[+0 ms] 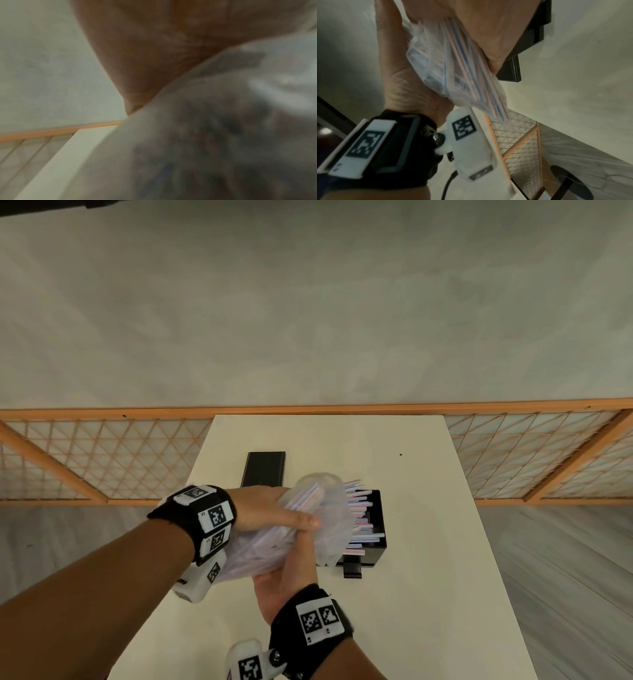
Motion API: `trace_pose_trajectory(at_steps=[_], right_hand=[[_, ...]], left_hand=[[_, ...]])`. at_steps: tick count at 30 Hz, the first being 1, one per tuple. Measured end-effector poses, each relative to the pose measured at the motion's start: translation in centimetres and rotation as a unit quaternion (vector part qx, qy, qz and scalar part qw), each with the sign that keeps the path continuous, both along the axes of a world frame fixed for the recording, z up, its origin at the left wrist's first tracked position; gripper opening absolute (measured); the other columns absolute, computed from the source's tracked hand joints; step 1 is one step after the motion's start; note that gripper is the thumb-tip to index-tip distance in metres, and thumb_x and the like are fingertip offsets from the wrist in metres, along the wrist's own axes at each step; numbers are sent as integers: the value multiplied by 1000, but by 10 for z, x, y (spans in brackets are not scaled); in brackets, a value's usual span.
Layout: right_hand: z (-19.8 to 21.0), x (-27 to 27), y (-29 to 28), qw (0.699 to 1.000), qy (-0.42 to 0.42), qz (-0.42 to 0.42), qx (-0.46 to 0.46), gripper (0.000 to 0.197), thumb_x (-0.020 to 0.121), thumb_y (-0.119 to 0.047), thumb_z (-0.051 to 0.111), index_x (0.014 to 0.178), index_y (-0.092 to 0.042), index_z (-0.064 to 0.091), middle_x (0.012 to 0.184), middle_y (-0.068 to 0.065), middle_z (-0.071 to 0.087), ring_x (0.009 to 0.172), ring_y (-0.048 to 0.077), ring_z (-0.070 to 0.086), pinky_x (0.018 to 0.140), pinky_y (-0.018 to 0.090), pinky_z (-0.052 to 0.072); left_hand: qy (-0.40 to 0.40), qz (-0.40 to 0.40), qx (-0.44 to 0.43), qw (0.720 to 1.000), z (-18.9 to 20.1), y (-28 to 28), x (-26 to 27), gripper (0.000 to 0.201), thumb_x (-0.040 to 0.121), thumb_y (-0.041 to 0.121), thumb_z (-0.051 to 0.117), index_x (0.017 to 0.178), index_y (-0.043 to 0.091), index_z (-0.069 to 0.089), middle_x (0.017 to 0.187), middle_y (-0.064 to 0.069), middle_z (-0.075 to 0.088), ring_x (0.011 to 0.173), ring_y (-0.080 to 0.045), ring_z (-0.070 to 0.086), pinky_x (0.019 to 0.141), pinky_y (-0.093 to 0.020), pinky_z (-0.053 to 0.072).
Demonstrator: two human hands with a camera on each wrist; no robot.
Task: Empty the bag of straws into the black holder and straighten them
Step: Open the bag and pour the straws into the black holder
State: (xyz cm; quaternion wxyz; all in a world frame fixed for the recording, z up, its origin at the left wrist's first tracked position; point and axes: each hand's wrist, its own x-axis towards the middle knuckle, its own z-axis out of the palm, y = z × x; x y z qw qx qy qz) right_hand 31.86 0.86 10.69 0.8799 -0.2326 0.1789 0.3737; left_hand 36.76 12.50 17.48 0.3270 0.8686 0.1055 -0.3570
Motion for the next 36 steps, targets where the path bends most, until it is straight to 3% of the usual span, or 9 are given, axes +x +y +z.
trace_pose_trajectory(at_steps=[2,5,12,15,21,28,31,34,36], right_hand=[[-2,-5,-1,1000,-11,-6,-6,76,84,-71,60,142,-21,57,137,15,63,129,33,59,113,56,40],[0,-9,1,1000,-5,-8,-10,75,86,-74,51,139,-21,59,135,14,65,126,32,61,110,53,44],[9,0,7,996,87,19,-33,77,82,-77,54,130,-17,64,118,16,73,108,33,71,100,49,54],[13,7,8,990,130,44,-21,88,74,-81,61,130,-14,63,118,21,72,106,38,71,97,51,55],[15,23,14,982,169,83,-14,97,70,-84,63,131,-8,60,115,26,71,103,42,72,93,54,57],[22,41,12,978,137,105,-116,86,73,-82,62,121,-10,64,106,23,75,94,38,75,82,52,61],[22,42,20,974,109,103,-172,81,71,-85,61,113,-15,65,103,17,74,94,35,72,79,47,61],[12,42,33,963,42,131,-233,96,59,-97,51,111,-18,70,95,14,77,90,36,74,82,51,59],[11,42,36,958,25,147,-243,81,72,-88,49,107,-18,69,92,12,78,86,34,75,76,53,62]], left_hand=[[-20,-29,17,999,6,-4,-7,69,67,94,58,126,58,54,121,21,70,112,-6,66,107,-35,49],[-26,-74,30,996,15,-11,-7,56,72,92,56,114,56,61,108,22,73,102,-3,68,102,-34,52],[35,-44,120,991,5,-6,10,98,49,106,50,106,30,74,95,6,78,89,-14,74,96,-39,56],[52,-44,178,982,0,-5,19,100,59,103,47,105,17,70,100,-3,74,90,-19,70,95,-37,55],[48,-7,224,973,2,0,33,100,69,97,45,118,13,69,115,-7,70,100,-22,67,98,-36,51],[59,82,155,983,-1,13,35,115,50,106,47,122,20,71,119,-5,72,100,-22,69,102,-39,52],[75,122,102,984,-3,15,35,100,57,98,56,115,19,74,111,-6,76,97,-25,73,102,-41,53],[89,168,49,981,-7,26,33,97,52,93,68,112,17,75,104,-7,79,94,-28,76,101,-43,55],[107,195,-3,975,-9,33,30,100,48,90,74,115,15,74,104,-10,79,94,-30,77,101,-44,55]])
